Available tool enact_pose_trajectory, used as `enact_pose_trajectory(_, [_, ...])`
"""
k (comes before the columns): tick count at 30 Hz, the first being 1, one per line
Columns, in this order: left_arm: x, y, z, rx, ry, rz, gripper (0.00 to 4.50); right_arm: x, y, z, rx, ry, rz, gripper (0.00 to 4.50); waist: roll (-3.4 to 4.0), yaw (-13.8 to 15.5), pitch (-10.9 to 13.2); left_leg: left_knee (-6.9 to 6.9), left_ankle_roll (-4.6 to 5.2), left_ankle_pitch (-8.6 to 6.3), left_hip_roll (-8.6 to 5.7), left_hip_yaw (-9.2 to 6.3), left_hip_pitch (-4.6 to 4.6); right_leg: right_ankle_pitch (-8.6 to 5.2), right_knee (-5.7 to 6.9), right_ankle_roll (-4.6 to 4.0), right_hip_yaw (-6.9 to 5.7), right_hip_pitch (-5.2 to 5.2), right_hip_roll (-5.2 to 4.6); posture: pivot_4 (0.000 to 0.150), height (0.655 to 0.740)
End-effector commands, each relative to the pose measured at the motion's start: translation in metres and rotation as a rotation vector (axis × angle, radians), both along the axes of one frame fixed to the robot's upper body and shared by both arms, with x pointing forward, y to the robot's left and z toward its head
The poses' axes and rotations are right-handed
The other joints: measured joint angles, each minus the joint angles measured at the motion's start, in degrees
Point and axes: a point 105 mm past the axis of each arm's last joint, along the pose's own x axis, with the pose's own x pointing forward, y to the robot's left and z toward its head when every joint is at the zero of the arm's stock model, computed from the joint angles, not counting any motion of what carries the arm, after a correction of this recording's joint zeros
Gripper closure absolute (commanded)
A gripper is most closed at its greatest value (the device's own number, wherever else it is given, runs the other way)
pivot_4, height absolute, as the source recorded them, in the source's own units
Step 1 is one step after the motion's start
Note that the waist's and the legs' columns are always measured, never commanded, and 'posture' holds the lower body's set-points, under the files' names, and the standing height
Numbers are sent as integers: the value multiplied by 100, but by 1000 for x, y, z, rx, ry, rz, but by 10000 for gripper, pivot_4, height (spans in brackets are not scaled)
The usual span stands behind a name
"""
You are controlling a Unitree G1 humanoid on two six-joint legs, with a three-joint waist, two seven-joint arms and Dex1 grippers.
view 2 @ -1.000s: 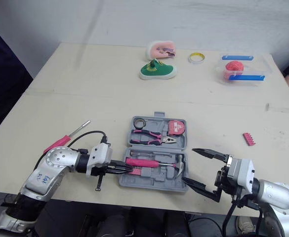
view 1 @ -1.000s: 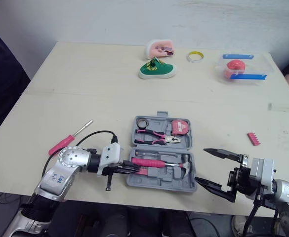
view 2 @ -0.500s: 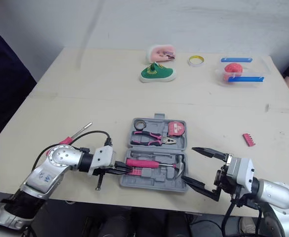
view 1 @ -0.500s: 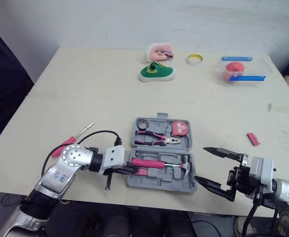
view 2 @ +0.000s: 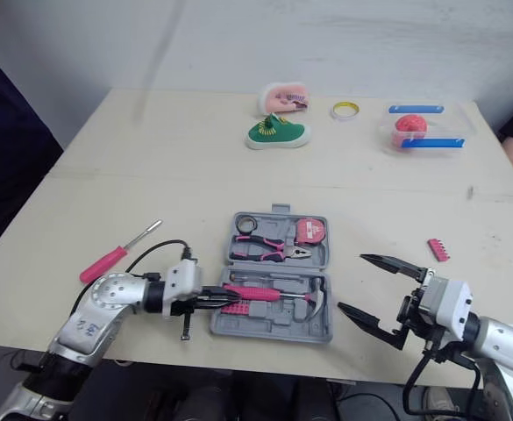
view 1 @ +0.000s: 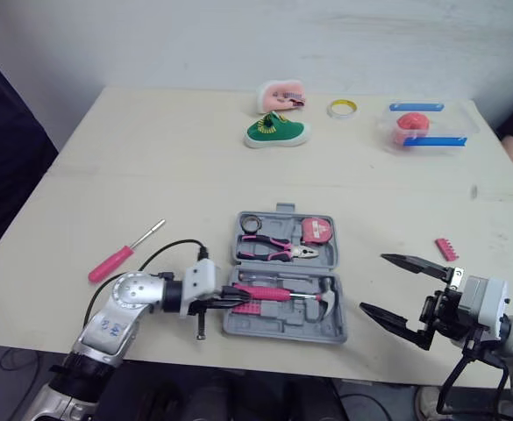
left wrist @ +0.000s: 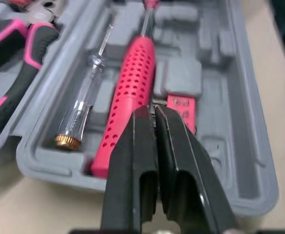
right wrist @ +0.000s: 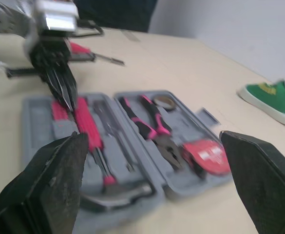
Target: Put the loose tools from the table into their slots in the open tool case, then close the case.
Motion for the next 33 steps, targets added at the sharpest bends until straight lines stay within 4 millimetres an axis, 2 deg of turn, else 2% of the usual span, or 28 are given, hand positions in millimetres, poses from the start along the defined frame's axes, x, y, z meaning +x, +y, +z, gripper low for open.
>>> enact_pose_trajectory(1, [10, 48, 38, -56, -73, 130, 35498, -3, -26, 4, -61, -49, -90, 0, -11, -1, 15, 1, -1, 0, 0, -3, -7, 0, -2, -1, -5, -5, 0, 1500, 7400])
enact_pose_trajectory(4, [21, 98, 56, -79, -136, 321, 22466, -1, -54, 10, -63, -89, -240, 0, -1, 13, 21, 11, -1, 0, -2, -13, -31, 0, -8, 0, -19, -11, -4, 1500, 7400])
enact_pose_trajectory(6, [23, 124, 60, -70, -160, 409, 12823, 0, -62, 13, -45, -100, -296, 0, 1, 15, 23, 14, 1, -1, -8, -15, -35, 0, -11, 1, -23, -11, -11, 1500, 7400])
enact_pose_trajectory(8, [25, 159, 62, -73, -179, 542, 3442, -1, -67, 18, -6, -106, -351, 0, 0, 15, 23, 12, 5, -3, -9, -15, -35, 1, -15, 3, -25, -10, -12, 1500, 7400])
enact_pose_trajectory(9, [24, 178, 61, -65, -184, 613, 197, -2, -69, 18, -2, -104, -374, 0, -1, 11, 24, 11, 7, -5, -8, -17, -36, 1, -15, 3, -26, -12, -12, 1500, 7400])
enact_pose_trajectory(12, [19, 218, 59, -56, -191, 768, 197, -5, -84, 21, 16, -118, -502, 0, -5, 11, 26, -4, 1, -2, -7, -19, -49, 1, -12, 2, -27, -33, -11, 1500, 7400])
enact_pose_trajectory(16, [13, 244, 58, -68, -196, 875, 197, -14, -102, 20, 13, -127, -615, 0, -4, 20, 26, -8, 0, -3, -11, -13, -61, 1, -12, 2, -24, -49, -15, 1500, 7400])
enact_pose_trajectory(17, [8, 259, 57, -63, -194, 938, 197, -20, -114, 19, 12, -126, -679, 0, -6, 26, 26, -8, 1, -3, -14, -12, -63, 1, -11, 2, -23, -52, -18, 1500, 7400])
enact_pose_trajectory(20, [-18, 306, 49, -45, -175, 1153, 197, -54, -167, 11, 28, -102, -969, 0, -13, 14, 25, -21, 0, -4, -14, -10, -66, 0, -12, 2, -20, -64, -19, 1500, 7400])
enact_pose_trajectory(22, [-29, 319, 44, -27, -171, 1221, 197, -70, -184, 5, 28, -74, -1058, 0, -12, 5, 25, -39, -3, -7, -14, -1, -67, -2, -20, -1, -16, -73, -20, 1500, 7400])
enact_pose_trajectory(24, [-37, 323, 37, -6, -158, 1239, 197, -79, -188, 0, 1, -44, -1083, 0, -12, -1, 25, -49, -2, -7, -15, 9, -66, -2, -24, -1, -8, -79, -20, 1500, 7400])
enact_pose_trajectory(27, [-46, 321, 34, -17, -148, 1233, 197, -79, -189, -4, -4, -27, -1115, 0, -15, -43, 24, -49, -17, -10, -14, 12, -61, -2, -13, -1, 3, -83, -21, 1500, 7400])
enact_pose_trajectory(30, [-45, 316, 35, -35, -157, 1221, 197, -70, -182, -7, 13, -28, -1095, 0, -15, -82, 23, -49, -37, -8, -13, 14, -54, -1, 1, -5, 12, -88, -26, 1500, 7400])
enact_pose_trajectory(33, [-35, 303, 41, -64, -184, 1169, 197, -51, -171, -5, 66, -45, -1062, 0, -15, -129, 23, -53, -41, -4, -12, 13, -54, 2, 2, -13, 15, -92, -27, 1500, 7400])
